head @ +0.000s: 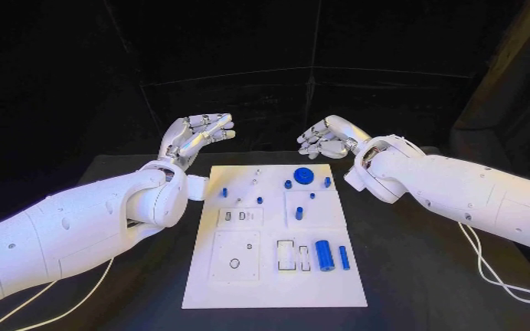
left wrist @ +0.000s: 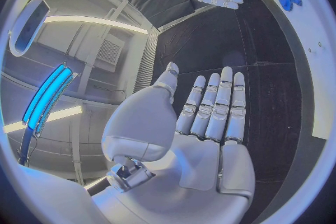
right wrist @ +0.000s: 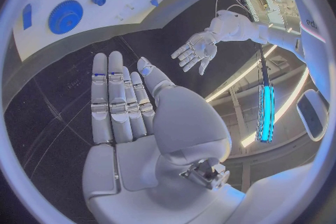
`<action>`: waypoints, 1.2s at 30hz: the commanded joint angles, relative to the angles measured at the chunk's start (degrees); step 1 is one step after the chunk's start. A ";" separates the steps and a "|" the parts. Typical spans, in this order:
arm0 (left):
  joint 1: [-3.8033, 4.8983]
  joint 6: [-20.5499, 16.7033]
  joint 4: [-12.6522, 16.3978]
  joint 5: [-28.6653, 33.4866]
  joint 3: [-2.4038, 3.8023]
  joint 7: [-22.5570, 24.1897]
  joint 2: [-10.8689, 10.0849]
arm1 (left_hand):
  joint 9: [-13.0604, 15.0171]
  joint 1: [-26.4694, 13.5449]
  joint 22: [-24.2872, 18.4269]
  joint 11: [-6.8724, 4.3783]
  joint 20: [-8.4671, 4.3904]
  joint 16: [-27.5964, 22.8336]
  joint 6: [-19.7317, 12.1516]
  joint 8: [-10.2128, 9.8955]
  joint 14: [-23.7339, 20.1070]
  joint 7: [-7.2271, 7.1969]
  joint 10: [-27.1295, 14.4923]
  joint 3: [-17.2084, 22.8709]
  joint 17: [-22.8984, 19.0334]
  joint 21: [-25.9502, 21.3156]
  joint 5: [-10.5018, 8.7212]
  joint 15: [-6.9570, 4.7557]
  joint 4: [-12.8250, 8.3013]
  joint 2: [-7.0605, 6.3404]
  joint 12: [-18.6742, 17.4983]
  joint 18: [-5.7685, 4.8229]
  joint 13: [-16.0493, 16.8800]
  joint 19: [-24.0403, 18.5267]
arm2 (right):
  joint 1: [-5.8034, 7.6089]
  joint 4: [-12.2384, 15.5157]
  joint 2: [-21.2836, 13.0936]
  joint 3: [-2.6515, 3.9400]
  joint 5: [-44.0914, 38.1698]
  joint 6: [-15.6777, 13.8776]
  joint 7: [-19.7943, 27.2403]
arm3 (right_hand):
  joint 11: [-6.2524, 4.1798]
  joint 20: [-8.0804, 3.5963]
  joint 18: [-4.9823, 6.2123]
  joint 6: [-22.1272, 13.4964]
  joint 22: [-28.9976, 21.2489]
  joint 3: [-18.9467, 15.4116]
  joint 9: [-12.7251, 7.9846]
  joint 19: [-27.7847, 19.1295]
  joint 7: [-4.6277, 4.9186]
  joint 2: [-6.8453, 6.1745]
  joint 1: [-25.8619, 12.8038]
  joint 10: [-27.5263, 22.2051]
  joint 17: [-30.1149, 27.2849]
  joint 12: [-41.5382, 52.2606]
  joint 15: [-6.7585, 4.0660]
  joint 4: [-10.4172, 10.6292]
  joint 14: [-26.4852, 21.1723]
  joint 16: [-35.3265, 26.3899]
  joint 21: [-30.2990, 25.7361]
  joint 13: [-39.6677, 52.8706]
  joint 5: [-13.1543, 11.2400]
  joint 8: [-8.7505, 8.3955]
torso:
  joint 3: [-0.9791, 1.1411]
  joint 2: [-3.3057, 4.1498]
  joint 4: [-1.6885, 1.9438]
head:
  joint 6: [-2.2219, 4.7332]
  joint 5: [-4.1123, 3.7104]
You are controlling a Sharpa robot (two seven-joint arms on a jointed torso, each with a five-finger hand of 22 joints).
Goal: Assemble the parts on the task board
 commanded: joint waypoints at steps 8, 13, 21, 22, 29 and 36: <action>0.09 5.97 4.17 -1.13 0.04 0.23 -2.40 | -0.21 1.36 0.01 -1.08 -1.04 0.72 1.75 -0.27 3.61 0.84 3.52 0.62 0.36 1.18 0.28 -1.10 -1.52 0.64 0.28 0.78 -0.04 2.93 | 0.49 -0.65 2.05 0.07 -26.06 8.13 -10.00 | -1.81 -2.68 0.53 1.53 7.83 0.88 0.00 2.77 -1.76 -2.16 -1.52 1.80 7.75 -0.44 -2.55 0.27 8.51 9.26 12.66 0.08 -1.00 -1.14 | -0.24 2.77 0.62 | 0.61 -0.85; 0.09 6.47 6.10 -1.14 0.04 0.28 -3.46 | -0.22 1.42 -0.04 -1.08 -1.05 0.58 1.81 -0.32 3.52 0.83 3.55 0.70 0.32 1.13 0.28 -1.08 -1.61 0.73 0.19 0.76 -0.07 2.92 | 0.52 -0.55 2.78 0.08 -31.11 10.68 -11.07 | -1.97 -2.86 0.57 0.98 11.36 1.47 0.01 2.38 -2.13 -2.75 -2.32 1.15 13.33 -0.37 -2.81 0.44 8.35 17.49 18.01 0.14 -1.00 -1.30 | -0.37 3.47 0.79 | 0.80 -0.84; 0.08 6.75 7.96 -1.14 0.03 0.07 -4.04 | -0.25 1.39 -0.13 -1.03 -1.04 0.37 1.81 -0.42 3.37 0.87 3.50 0.72 0.25 1.05 0.26 -1.03 -1.69 0.78 0.01 0.73 -0.13 2.88 | 0.54 -0.61 3.90 0.10 -36.29 13.26 -12.13 | -2.28 -2.77 -0.78 -0.99 24.27 2.17 0.01 4.49 -2.65 -4.01 -2.98 -0.15 20.28 -0.12 -2.89 0.63 7.24 26.90 29.89 0.27 -1.02 -1.31 | -0.60 4.43 1.08 | 1.23 -0.97; 0.08 6.72 8.17 -1.14 0.03 -0.01 -4.10 | -0.26 1.40 -0.15 -1.02 -1.04 0.33 1.80 -0.45 3.35 0.89 3.49 0.72 0.24 1.03 0.26 -1.02 -1.74 0.75 -0.03 0.73 -0.15 2.86 | 0.54 -0.64 4.04 0.10 -36.72 13.60 -12.25 | -2.29 -2.74 -0.91 -1.02 25.11 2.22 0.02 4.63 -2.72 -4.05 -3.02 -0.16 21.20 -0.07 -2.88 0.68 7.16 27.87 30.61 0.28 -1.01 -1.29 | -0.62 4.49 1.11 | 1.23 -0.98; 0.10 6.00 8.71 -1.14 0.03 -0.51 -4.53 | -0.29 1.61 -0.31 -0.92 -0.99 0.00 1.74 -0.68 3.18 0.99 3.38 0.68 0.14 0.88 0.26 -0.93 -2.20 0.46 -0.36 0.71 -0.23 2.78 | 0.54 -1.01 4.98 0.10 -37.86 14.69 -12.41 | -2.09 -2.64 -1.41 -0.58 29.82 3.10 0.07 5.51 -2.56 -3.83 -2.84 -0.28 26.76 0.14 -2.87 0.78 6.78 33.69 34.64 0.30 -0.72 -1.16 | -0.80 4.90 1.18 | 1.34 -0.87; 0.12 5.90 8.80 -1.13 0.04 -0.77 -4.86 | -0.29 1.64 -0.33 -0.91 -0.98 -0.04 1.75 -0.70 3.16 0.99 3.37 0.68 0.12 0.86 0.26 -0.92 -2.26 0.43 -0.40 0.71 -0.24 2.77 | 0.53 -1.54 5.43 0.10 -38.10 14.91 -12.43 | -2.05 -2.57 -1.79 -0.48 32.72 3.97 0.06 6.25 -2.49 -3.55 -2.78 -0.09 30.23 0.26 -2.81 0.83 6.83 37.30 36.98 0.28 -0.72 -1.17 | -0.79 5.04 1.24 | 1.14 -0.91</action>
